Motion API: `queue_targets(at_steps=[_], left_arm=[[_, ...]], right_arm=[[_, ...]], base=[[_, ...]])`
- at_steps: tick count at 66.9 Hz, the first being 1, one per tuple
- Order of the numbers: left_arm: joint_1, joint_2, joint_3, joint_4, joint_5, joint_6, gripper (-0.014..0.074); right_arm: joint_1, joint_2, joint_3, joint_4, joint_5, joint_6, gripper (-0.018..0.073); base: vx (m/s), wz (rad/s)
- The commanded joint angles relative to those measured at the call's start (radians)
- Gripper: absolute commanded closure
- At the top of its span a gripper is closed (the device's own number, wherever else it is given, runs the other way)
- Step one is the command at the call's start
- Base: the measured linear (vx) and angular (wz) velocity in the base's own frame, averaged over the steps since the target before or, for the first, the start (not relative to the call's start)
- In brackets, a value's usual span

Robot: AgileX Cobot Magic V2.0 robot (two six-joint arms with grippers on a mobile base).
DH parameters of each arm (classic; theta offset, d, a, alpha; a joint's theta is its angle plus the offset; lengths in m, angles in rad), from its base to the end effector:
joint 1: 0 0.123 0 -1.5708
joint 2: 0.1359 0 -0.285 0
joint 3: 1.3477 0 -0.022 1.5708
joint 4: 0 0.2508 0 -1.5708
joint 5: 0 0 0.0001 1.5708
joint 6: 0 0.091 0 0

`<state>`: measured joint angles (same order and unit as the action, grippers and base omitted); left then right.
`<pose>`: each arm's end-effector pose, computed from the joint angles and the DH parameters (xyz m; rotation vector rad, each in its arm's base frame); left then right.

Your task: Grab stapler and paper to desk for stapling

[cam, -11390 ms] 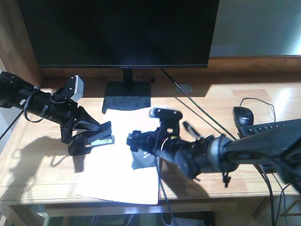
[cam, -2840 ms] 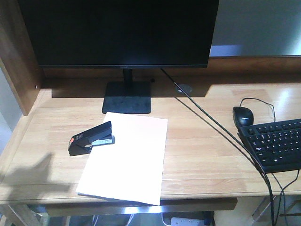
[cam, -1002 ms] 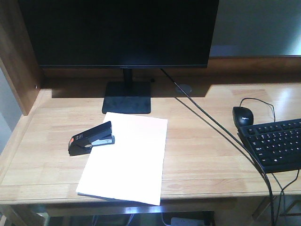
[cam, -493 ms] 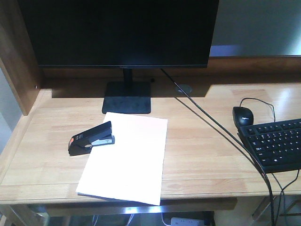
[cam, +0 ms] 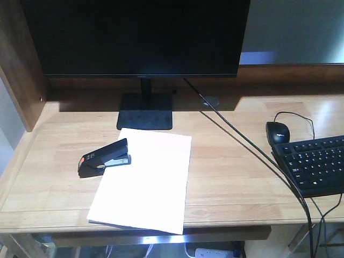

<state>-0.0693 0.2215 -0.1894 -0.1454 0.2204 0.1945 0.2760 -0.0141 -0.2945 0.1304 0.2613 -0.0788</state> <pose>0.0716 -0.0079 0.2436 0.1289 1.7291 -0.0398 0.0282 0.0112 0.2869 -0.1920 1.4278 0.2897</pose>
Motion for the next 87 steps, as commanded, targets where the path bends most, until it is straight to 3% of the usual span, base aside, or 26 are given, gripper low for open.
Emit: queue_targets(at_steps=[1,28,36,87], left_arm=[[0.001,-0.009,-0.008,-0.008,-0.078,-0.007,0.0603],[0.001,-0.255,0.245,-0.01,-0.22,-0.024,0.0603],[0.001,-0.25,0.245,0.0,-0.211,-0.062,0.0603],[0.001,-0.249,0.244,-0.001,-0.205,-0.062,0.0603]], right_arm=[[-0.007,0.004,-0.022,-0.009,-0.08,-0.006,0.0571],[-0.007,0.004,-0.022,-0.009,-0.08,-0.006,0.0568],[-0.007,0.004,-0.022,-0.009,-0.08,-0.006,0.0568],[-0.007,0.004,-0.022,-0.009,-0.072,-0.006,0.0568]], base=[[0.0,0.0],[0.0,0.0],[0.0,0.0],[0.0,0.0]])
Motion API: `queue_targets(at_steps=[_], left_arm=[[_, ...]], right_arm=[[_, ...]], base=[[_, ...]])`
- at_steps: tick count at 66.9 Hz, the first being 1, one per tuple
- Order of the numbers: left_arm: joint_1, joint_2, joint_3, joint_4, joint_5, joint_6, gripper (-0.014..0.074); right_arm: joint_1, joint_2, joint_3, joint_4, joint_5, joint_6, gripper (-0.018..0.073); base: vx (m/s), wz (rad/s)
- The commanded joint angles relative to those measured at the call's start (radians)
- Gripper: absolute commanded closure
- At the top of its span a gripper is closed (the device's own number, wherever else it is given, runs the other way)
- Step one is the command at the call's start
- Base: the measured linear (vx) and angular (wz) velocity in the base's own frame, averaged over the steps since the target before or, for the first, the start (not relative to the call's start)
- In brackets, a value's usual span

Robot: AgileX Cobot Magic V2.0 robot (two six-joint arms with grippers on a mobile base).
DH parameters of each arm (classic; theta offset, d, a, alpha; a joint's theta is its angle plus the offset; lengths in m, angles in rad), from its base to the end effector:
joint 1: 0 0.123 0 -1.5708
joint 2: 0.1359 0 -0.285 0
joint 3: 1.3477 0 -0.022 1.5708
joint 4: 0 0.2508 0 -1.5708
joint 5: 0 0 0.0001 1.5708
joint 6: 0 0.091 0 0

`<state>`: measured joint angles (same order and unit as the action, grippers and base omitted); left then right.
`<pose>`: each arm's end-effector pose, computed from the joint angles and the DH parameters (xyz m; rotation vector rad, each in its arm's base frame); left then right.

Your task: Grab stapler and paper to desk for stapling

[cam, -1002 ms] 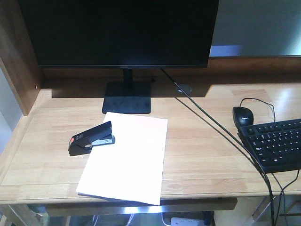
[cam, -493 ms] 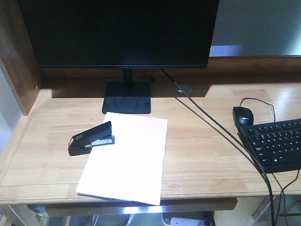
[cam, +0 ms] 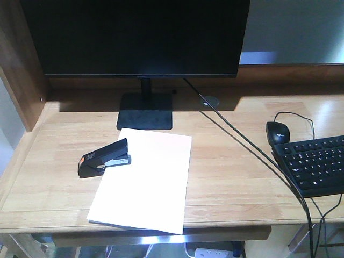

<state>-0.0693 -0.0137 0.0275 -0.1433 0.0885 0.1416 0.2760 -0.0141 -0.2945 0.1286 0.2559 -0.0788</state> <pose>0.0564 -0.0051 0.1967 0.0639 1.5841 -0.0650 0.0281 0.0111 0.2874 -0.1916 1.4223 0.2879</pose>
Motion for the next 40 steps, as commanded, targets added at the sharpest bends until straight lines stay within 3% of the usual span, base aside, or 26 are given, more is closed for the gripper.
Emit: queue_targets(at_steps=[1,40], left_arm=[[0.001,-0.014,0.027,-0.003,-0.073,-0.009,0.0603],[0.001,-0.014,0.027,-0.003,-0.073,-0.009,0.0603]], right_arm=[[-0.007,0.004,-0.022,-0.007,-0.067,-0.006,0.0568],[-0.007,0.004,-0.022,-0.007,-0.067,-0.006,0.0568]], base=[[0.0,0.0],[0.0,0.0]])
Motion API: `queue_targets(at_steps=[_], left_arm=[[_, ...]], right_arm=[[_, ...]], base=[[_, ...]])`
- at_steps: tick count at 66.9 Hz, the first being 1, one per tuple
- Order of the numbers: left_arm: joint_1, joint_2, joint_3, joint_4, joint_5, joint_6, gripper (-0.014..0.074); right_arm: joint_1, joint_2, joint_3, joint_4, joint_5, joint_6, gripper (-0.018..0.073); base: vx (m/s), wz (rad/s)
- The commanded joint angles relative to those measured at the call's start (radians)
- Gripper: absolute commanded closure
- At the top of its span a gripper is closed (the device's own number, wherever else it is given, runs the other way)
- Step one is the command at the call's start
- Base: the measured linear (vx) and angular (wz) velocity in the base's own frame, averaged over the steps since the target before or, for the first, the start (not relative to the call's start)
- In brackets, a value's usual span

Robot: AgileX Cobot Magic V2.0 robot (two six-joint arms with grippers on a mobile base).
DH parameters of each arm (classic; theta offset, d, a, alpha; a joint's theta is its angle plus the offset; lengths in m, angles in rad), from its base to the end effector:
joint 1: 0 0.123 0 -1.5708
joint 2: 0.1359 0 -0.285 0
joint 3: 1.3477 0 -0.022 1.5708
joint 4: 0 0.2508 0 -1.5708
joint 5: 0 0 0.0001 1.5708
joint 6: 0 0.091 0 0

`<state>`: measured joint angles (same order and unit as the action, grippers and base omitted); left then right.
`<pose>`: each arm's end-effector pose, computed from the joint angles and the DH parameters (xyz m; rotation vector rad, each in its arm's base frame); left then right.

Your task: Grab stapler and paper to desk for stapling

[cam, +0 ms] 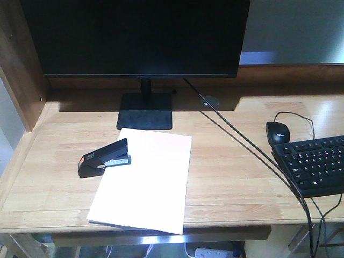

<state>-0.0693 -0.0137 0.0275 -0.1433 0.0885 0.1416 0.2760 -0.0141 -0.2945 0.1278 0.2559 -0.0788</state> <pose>0.0564 -0.0051 0.1967 0.0639 1.5841 -0.0650 0.0282 0.0110 0.2874 -0.1920 1.4223 0.2872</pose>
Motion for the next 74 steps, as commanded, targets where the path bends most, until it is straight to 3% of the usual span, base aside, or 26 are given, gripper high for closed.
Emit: queue_targets(at_steps=[1,10,19,31,51,74], left_arm=[[0.001,-0.014,0.027,-0.003,-0.073,-0.009,0.0603],[0.001,-0.014,0.027,-0.003,-0.073,-0.009,0.0603],[0.001,-0.014,0.027,-0.003,-0.073,-0.009,0.0603],[0.001,-0.014,0.027,-0.003,-0.073,-0.009,0.0603],[0.001,-0.014,0.027,-0.004,-0.073,-0.009,0.0603],[0.001,-0.014,0.027,-0.004,-0.073,-0.009,0.0603]], right_arm=[[-0.007,0.004,-0.022,-0.006,-0.067,-0.006,0.0568],[-0.007,0.004,-0.022,-0.011,-0.068,-0.006,0.0568],[-0.007,0.004,0.005,-0.128,-0.092,-0.014,0.0568],[-0.02,0.004,0.13,-0.27,-0.256,-0.014,0.0568],[-0.239,0.004,0.315,-0.192,-0.437,0.05,0.0568],[-0.266,-0.011,0.326,-0.215,-0.39,0.079,0.0568]], base=[[0.0,0.0],[0.0,0.0],[0.0,0.0],[0.0,0.0],[0.0,0.0],[0.0,0.0]])
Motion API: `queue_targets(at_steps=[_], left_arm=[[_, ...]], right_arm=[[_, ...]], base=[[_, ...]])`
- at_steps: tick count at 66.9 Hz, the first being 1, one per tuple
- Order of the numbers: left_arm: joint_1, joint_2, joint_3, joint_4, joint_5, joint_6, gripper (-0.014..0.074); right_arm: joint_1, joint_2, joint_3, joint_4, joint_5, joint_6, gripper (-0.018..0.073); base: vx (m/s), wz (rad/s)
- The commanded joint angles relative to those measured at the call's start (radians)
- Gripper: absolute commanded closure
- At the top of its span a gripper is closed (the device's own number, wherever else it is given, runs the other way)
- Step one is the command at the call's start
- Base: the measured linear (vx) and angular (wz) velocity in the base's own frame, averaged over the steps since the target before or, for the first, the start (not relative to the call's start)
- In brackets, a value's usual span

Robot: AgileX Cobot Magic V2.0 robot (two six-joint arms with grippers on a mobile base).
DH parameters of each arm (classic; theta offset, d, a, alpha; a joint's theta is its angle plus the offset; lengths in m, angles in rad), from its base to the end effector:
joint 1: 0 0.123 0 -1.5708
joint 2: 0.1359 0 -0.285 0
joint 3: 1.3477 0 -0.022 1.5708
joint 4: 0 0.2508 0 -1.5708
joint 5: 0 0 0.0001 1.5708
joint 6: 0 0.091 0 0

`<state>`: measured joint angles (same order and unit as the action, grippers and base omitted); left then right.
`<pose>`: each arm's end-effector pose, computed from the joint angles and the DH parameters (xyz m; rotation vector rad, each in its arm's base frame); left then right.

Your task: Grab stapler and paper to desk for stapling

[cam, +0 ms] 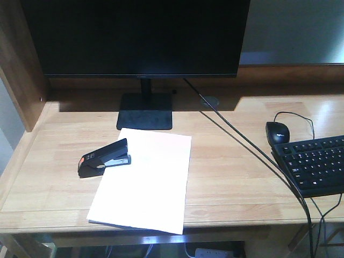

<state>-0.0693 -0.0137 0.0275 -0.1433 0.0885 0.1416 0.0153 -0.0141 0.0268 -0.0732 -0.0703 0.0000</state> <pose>0.0564 -0.0051 0.1967 0.0639 1.5841 -0.0650 0.0556 0.0013 0.2112 -0.0672 1.4247 -0.0439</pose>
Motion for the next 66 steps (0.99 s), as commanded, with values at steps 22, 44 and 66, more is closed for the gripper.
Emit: queue_targets(at_steps=[22,44,66], left_arm=[[0.001,-0.014,0.027,-0.004,-0.073,-0.009,0.0603],[0.001,-0.014,0.027,-0.004,-0.073,-0.009,0.0603],[0.001,-0.014,0.027,-0.004,-0.073,-0.009,0.0603]], right_arm=[[-0.005,-0.011,0.005,-0.043,0.022,0.005,0.0568],[-0.005,-0.011,0.005,-0.047,0.015,0.005,0.0568],[-0.005,-0.011,0.005,-0.047,0.015,0.005,0.0568]], base=[[0.0,0.0],[0.0,0.0],[0.0,0.0]])
